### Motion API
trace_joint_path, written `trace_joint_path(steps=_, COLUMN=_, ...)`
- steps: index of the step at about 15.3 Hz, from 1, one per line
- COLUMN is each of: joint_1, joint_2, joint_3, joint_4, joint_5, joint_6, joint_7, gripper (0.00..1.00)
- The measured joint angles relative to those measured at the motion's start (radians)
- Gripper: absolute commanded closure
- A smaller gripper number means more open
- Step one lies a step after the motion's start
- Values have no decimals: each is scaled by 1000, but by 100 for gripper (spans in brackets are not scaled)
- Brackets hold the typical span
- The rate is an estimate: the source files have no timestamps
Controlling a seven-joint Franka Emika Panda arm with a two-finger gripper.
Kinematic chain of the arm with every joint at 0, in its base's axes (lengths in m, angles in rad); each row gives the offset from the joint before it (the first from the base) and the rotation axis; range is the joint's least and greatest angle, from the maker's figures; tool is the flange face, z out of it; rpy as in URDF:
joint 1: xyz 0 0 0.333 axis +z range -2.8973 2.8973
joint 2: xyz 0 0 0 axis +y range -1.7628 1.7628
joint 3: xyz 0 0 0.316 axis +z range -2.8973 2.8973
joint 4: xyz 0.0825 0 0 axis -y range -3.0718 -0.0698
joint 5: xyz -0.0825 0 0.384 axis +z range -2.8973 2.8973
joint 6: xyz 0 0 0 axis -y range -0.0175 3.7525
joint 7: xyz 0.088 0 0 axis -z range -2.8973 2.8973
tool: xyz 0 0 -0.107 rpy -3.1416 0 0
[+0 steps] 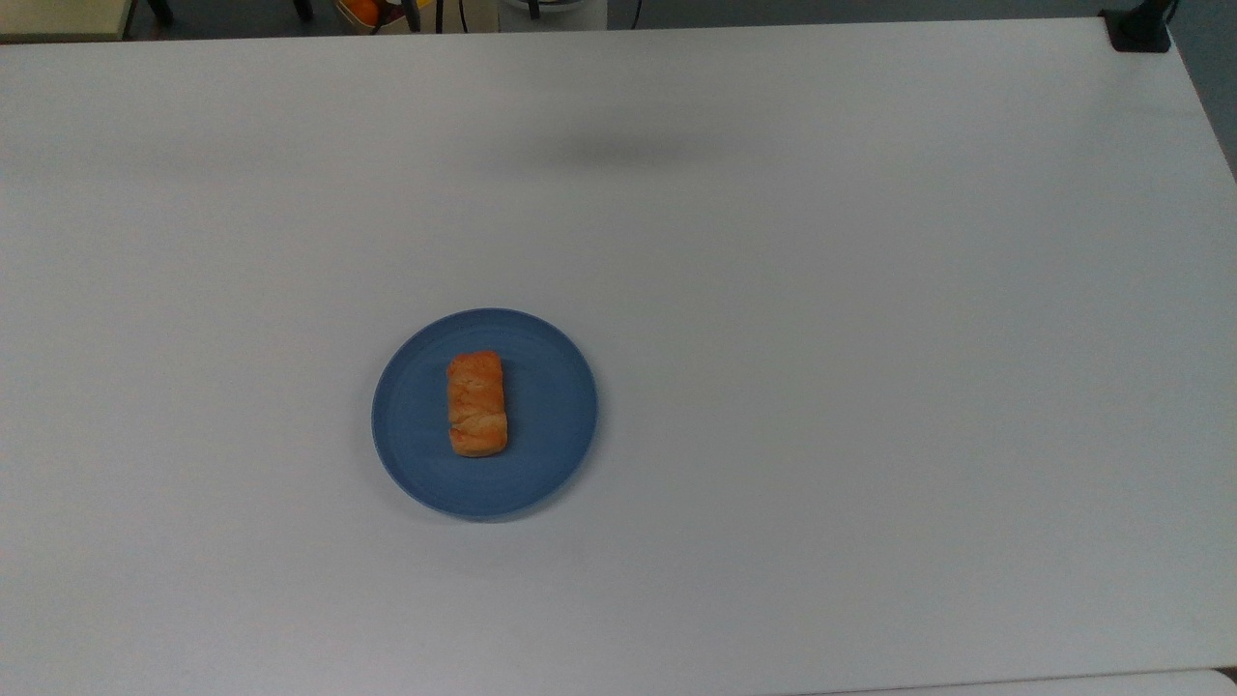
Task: Put the bread on the table
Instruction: 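Move the gripper down into view above the blue plate, then lower the open gripper over the orange bread roll on the plate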
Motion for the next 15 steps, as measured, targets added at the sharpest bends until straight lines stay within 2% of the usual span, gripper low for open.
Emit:
trace_joint_path(steps=4, joint_1=10, joint_2=15, joint_3=1, joint_4=-7, joint_5=0, joint_6=0, joint_7=0, gripper=0)
trace_joint_path(steps=7, joint_1=23, joint_2=72, joint_3=1, joint_4=16, joint_5=0, joint_6=14, joint_7=0, gripper=0)
trace_joint_path(steps=15, joint_1=23, joint_2=266, joint_3=-15, joint_4=59, joint_5=0, joint_6=333, joint_7=8, gripper=0)
